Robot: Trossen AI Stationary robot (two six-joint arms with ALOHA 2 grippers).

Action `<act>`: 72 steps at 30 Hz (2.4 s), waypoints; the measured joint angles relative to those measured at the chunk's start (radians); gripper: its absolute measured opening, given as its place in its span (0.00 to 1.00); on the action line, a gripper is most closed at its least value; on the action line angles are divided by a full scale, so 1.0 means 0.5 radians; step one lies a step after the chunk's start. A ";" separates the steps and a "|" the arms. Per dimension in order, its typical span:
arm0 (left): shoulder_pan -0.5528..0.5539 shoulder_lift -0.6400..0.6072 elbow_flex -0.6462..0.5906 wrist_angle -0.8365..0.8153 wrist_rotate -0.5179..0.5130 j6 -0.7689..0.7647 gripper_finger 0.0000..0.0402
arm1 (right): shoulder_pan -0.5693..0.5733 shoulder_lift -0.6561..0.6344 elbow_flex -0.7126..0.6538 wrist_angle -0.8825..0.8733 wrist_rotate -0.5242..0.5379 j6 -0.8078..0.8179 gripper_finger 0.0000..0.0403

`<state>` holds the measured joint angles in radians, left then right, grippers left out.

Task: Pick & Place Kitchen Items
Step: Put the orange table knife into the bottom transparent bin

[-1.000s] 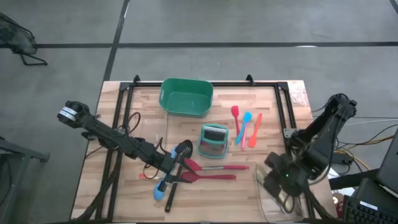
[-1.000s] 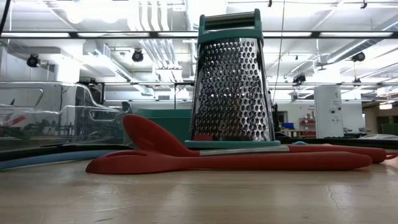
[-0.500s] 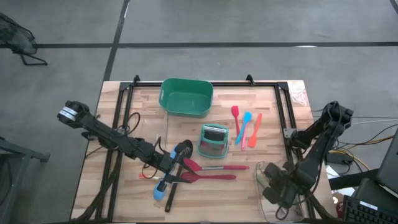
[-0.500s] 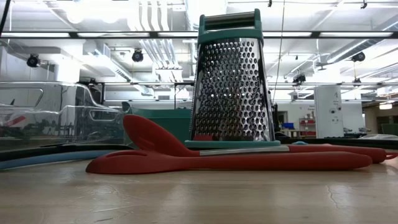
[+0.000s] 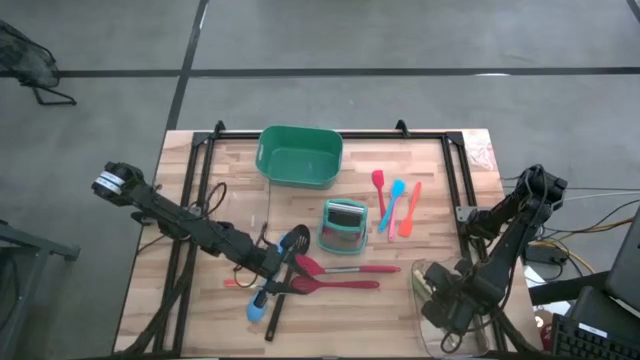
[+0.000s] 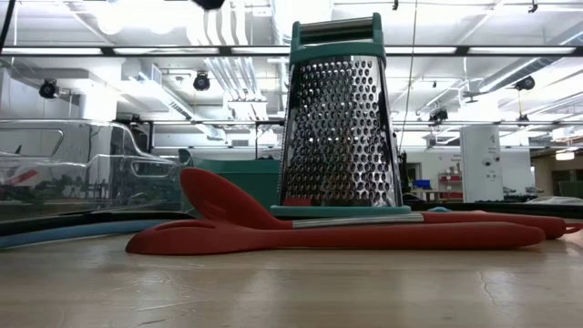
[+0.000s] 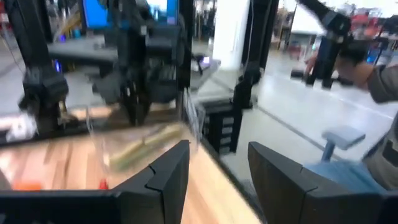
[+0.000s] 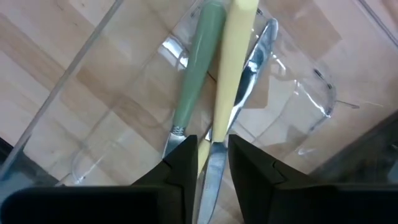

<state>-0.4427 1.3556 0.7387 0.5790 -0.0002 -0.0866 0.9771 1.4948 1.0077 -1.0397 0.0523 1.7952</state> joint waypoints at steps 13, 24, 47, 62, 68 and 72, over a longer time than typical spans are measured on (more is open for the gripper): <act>-0.059 -0.112 0.300 -1.847 0.056 -0.511 0.43 | 0.000 -0.043 0.000 -0.001 0.003 0.025 0.38; -0.302 -0.108 0.264 -2.596 0.194 -1.154 0.43 | 0.004 -0.257 0.000 0.000 0.086 0.005 0.40; -0.465 0.033 0.050 -2.410 -0.039 -1.250 0.43 | 0.014 -0.472 0.230 0.012 1.022 -0.692 0.10; -0.494 0.070 0.218 -2.640 -0.074 -1.251 0.43 | 0.013 -0.472 0.363 0.012 1.213 -0.891 0.03; -0.525 0.069 0.388 -2.747 -0.034 -1.263 0.43 | 0.013 -0.472 0.346 0.014 1.221 -0.888 0.02; -0.619 0.085 0.446 -2.683 -0.135 -1.306 0.42 | 0.013 -0.471 0.359 0.031 1.315 -0.932 0.02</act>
<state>-0.7522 1.3981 0.9619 -0.7626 -0.0676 -0.7398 0.9836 1.2594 1.1871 -1.0244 0.7097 1.3295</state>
